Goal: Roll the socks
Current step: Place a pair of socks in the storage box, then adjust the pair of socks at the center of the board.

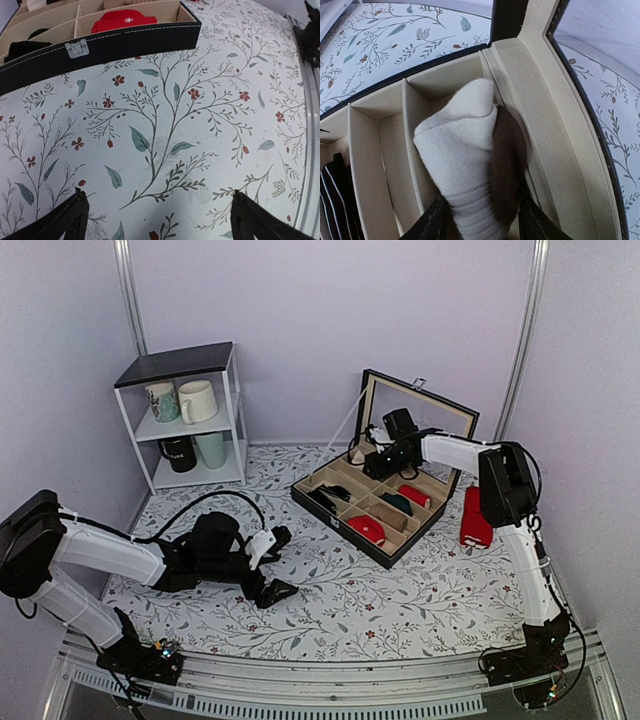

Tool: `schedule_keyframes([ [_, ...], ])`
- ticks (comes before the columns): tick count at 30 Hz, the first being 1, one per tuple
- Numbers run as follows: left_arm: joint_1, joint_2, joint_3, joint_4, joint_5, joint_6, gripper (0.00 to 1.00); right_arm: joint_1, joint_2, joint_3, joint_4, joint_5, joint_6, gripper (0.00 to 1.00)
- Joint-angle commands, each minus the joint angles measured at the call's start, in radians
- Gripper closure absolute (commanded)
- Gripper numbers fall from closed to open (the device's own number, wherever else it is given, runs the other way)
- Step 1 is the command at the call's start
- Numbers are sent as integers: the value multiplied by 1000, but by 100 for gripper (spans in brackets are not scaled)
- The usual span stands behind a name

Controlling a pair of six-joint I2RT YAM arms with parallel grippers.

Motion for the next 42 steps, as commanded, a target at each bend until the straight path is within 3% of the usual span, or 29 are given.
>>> schedule_keyframes([
  [1, 17, 0, -7, 12, 10, 11, 1, -19, -130, -27, -1, 19, 14, 47],
  [10, 18, -2, -8, 10, 12, 10, 1, -19, -237, -53, 4, 21, 14, 41],
  [20, 21, 4, -9, 23, -10, 2, 1, -18, -212, -66, 56, -72, 12, 53],
  [28, 45, -32, -41, 68, -48, -30, 1, 12, -246, -145, 105, -74, 12, 49],
  [31, 53, -44, -49, 74, -52, -34, 1, 21, -225, -140, 105, -77, -4, 43],
  [42, 57, -33, -43, 64, -47, -26, 1, 19, -60, -26, 79, -100, -65, 46],
])
